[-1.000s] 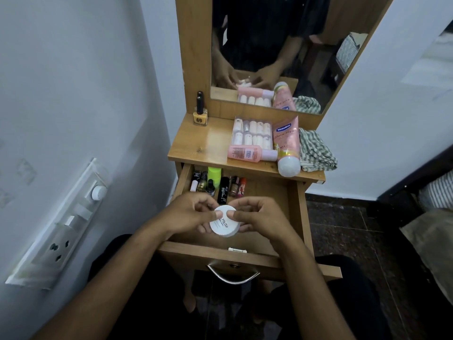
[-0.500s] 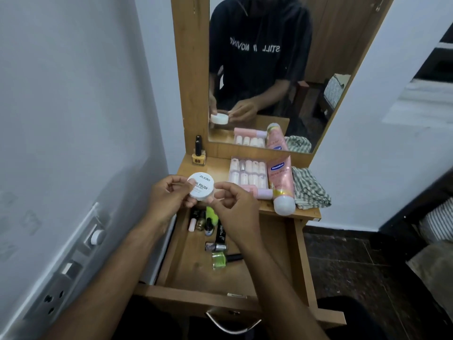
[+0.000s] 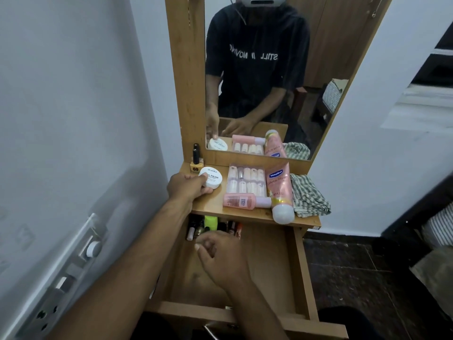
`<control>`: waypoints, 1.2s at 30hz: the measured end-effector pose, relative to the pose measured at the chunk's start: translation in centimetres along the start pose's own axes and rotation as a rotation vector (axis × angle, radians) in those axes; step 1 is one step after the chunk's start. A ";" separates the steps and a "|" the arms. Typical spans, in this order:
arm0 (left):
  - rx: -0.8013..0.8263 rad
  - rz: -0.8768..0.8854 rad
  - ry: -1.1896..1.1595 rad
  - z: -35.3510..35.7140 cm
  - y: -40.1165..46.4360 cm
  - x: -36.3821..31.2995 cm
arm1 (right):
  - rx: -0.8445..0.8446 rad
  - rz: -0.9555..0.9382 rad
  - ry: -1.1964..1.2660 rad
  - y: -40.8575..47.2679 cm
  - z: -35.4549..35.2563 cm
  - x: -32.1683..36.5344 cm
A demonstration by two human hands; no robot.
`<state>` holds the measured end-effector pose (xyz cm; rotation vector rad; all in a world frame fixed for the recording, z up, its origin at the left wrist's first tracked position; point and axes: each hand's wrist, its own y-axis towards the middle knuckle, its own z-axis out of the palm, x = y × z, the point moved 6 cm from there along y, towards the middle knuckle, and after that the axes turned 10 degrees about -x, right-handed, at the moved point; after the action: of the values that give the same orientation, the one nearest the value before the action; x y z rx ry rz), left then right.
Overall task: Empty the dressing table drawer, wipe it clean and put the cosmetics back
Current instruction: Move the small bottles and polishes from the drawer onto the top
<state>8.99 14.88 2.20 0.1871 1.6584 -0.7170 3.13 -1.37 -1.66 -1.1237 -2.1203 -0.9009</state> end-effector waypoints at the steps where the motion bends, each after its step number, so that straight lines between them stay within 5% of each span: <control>1: -0.009 -0.006 0.002 0.3 0.2 0.0 | 0.044 0.011 -0.020 -0.1 0.3 -0.2; 7: -0.075 0.005 0.032 1.4 0.8 0.0 | 0.152 0.082 -0.028 -0.6 0.7 -1.0; 18: -0.031 0.237 0.084 0.2 -0.7 -0.1 | 0.059 0.402 -0.252 -1.2 -1.9 -5.4; 22: 0.022 0.624 0.319 -1.7 -4.9 1.3 | 0.142 0.429 -0.280 -1.4 -2.7 -7.2; 26: 0.234 0.832 0.536 -2.6 -8.7 5.0 | 0.289 0.371 -0.288 -1.5 -2.0 -6.9; 29: 0.364 0.861 0.771 -2.5 -8.7 7.6 | 0.351 0.304 -0.418 -1.1 -2.0 -6.5; 36: 0.337 0.852 1.078 -2.7 -7.8 9.3 | 0.369 0.292 -0.563 -2.0 -2.3 -6.5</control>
<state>0.73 7.67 -3.70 1.6392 2.1338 -0.1852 4.97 -7.01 -5.63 -1.5525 -2.3256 -0.0429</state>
